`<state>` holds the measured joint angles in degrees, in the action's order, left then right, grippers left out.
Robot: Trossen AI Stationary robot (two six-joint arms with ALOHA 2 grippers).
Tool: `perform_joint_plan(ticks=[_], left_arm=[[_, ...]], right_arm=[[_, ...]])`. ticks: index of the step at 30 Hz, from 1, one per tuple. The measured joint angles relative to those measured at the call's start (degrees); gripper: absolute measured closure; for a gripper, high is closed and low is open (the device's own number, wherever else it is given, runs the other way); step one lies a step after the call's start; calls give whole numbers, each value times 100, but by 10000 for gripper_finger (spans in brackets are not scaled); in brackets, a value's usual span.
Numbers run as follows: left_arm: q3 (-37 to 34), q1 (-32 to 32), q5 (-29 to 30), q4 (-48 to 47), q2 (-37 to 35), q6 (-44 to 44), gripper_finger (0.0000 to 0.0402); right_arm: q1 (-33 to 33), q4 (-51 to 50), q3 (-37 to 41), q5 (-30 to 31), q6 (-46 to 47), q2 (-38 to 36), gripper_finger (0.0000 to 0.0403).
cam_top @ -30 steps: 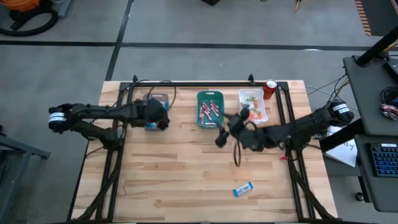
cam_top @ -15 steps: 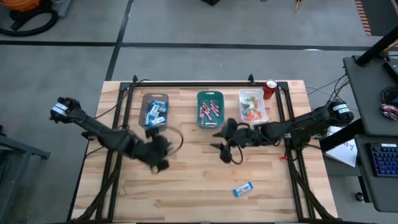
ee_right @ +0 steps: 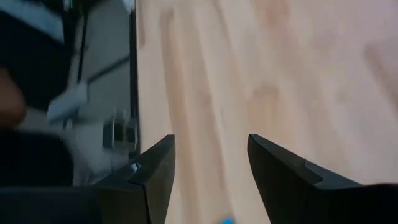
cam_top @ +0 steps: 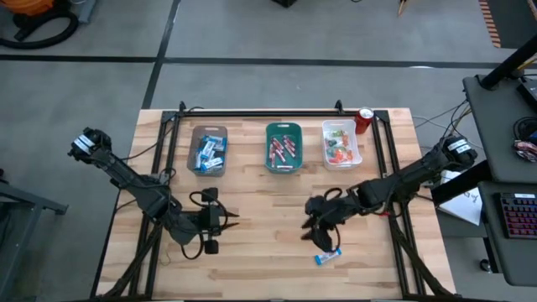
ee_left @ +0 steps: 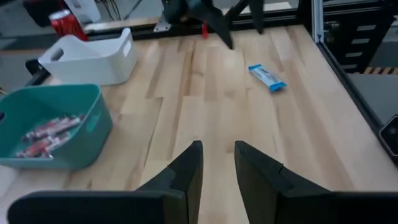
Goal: Sort candy
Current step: Put the white chocolate into the black bin
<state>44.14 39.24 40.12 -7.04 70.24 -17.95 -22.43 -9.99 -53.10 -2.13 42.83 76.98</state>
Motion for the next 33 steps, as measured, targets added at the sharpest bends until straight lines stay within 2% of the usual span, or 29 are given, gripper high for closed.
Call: perform_joint_plan(ticks=[8,12,23,33], left_arm=[[-2,-12,409,71,2,309,325],[-2,-12,387,311,2,487,325],[-2,-12,245,620,2,725,325],[-2,-12,289,630,34,721,325]], right_arm=[[-619,-1249,2,-401,462,163,222],[-1017,-1937,-143,-418,541,316,223],[-1828,-2769,-614,-63,-98,1111,223],[-1878,-3259,-1291,416,-330,2155,223]])
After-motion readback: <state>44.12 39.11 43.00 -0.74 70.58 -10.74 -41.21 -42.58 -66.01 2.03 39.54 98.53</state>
